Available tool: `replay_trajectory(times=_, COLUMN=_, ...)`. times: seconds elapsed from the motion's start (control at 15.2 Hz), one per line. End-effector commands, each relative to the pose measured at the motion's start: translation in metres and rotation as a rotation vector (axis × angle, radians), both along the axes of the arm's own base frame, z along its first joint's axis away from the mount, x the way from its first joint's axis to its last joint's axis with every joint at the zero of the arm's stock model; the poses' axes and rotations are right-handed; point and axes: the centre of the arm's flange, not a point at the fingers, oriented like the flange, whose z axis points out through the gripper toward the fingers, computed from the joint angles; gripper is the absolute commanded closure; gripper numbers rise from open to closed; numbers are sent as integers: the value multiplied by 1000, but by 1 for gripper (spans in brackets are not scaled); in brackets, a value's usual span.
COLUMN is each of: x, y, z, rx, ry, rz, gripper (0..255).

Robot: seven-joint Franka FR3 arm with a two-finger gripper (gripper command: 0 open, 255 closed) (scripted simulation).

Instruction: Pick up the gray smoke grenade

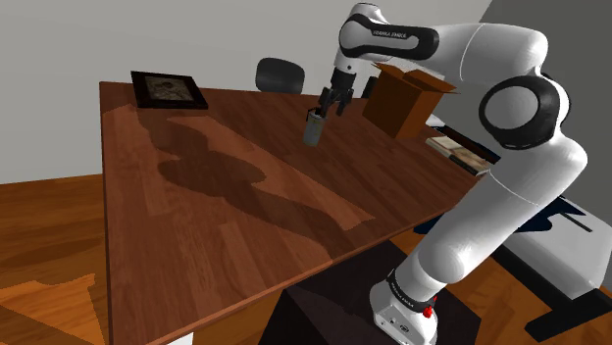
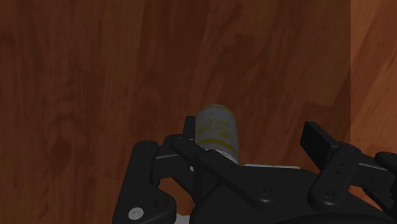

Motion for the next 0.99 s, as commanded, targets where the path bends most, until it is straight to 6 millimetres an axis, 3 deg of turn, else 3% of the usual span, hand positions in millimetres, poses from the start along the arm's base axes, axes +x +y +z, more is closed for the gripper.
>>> replay_trajectory(times=0.0, x=25, y=-10, z=-4, rx=-11, ry=1, rz=9, gripper=0)
replay_trajectory(times=0.2, x=54, y=-20, z=-8, rx=-23, ry=2, rz=20, gripper=0)
replay_trajectory(times=0.79, x=54, y=-20, z=-48, rx=-23, ry=2, rz=20, gripper=0)
replay_trajectory(times=0.86, x=55, y=-20, z=-48, rx=-23, ry=2, rz=20, gripper=255)
replay_trajectory(times=0.92, x=56, y=-20, z=-48, rx=-23, ry=2, rz=20, gripper=255)
